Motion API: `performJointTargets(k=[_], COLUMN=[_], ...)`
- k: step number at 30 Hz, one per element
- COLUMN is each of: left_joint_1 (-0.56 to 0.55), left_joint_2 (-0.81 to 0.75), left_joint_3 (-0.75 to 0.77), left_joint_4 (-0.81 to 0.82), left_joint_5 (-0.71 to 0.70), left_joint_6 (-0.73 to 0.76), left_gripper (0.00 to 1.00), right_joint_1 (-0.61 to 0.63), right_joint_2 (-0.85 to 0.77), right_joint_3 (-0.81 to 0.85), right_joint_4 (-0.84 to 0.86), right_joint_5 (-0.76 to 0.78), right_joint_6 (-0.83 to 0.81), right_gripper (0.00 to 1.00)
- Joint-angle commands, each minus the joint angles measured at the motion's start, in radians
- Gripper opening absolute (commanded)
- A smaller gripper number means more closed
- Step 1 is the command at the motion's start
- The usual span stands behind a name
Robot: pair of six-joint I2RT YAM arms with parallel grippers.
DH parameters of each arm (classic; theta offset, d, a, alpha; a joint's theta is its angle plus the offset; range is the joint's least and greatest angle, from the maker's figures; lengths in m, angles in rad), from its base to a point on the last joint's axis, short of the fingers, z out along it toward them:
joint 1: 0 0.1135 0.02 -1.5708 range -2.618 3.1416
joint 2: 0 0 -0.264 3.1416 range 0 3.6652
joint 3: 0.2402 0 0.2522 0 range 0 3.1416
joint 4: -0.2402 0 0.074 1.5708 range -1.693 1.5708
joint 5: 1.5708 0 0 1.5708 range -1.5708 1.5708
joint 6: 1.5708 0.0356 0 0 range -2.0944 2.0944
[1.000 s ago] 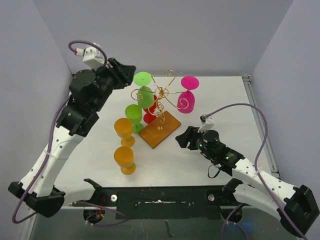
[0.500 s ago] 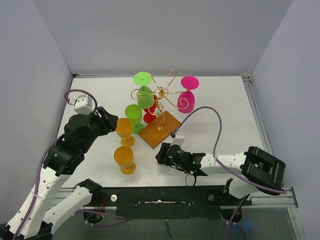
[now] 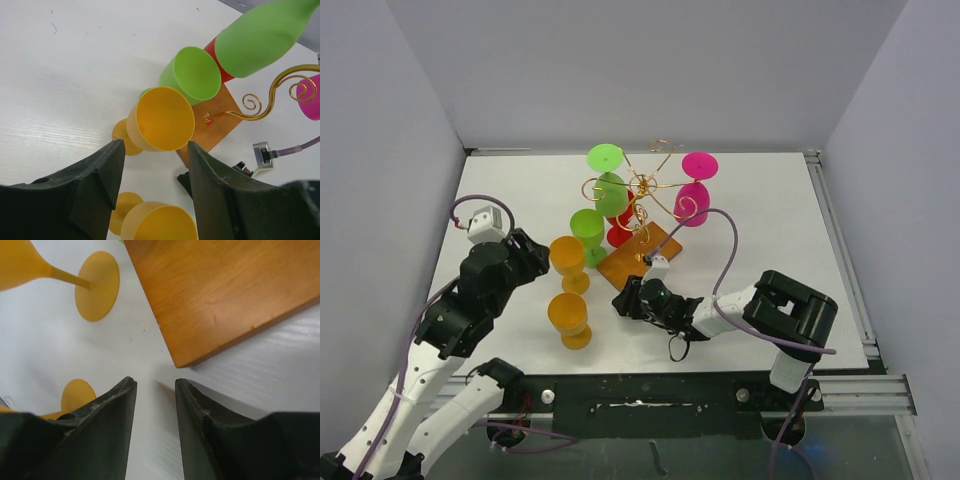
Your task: Place the wine glass upside down on the wine glass rack
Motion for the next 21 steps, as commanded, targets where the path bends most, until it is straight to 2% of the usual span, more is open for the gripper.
performJointTargets(k=[1, 7, 16, 21], left_joint_1=[0.007, 0.008, 0.027, 0.058], left_joint_2=[0.010, 0.028, 0.079, 0.123], left_joint_3=[0.002, -0.004, -0.016, -0.014], left_joint_4=[0.081, 0.109, 0.138, 0.168], left_joint_5=[-0.061, -0.089, -0.044, 0.025], left_joint_6=[-0.030, -0.043, -0.044, -0.042], left_gripper=[0.50, 0.50, 0.50, 0.50], right_joint_1=[-0.033, -0.044, -0.080, -0.123], right_joint_2=[0.044, 0.091, 0.068, 0.048], right_joint_3=[0.036, 0.057, 0.030, 0.012], right_joint_4=[0.174, 0.186, 0.084, 0.072], right_joint_5=[-0.052, -0.068, 0.150, 0.186], right_joint_6=[-0.030, -0.035, 0.038, 0.037], right_gripper=[0.38, 0.37, 0.35, 0.35])
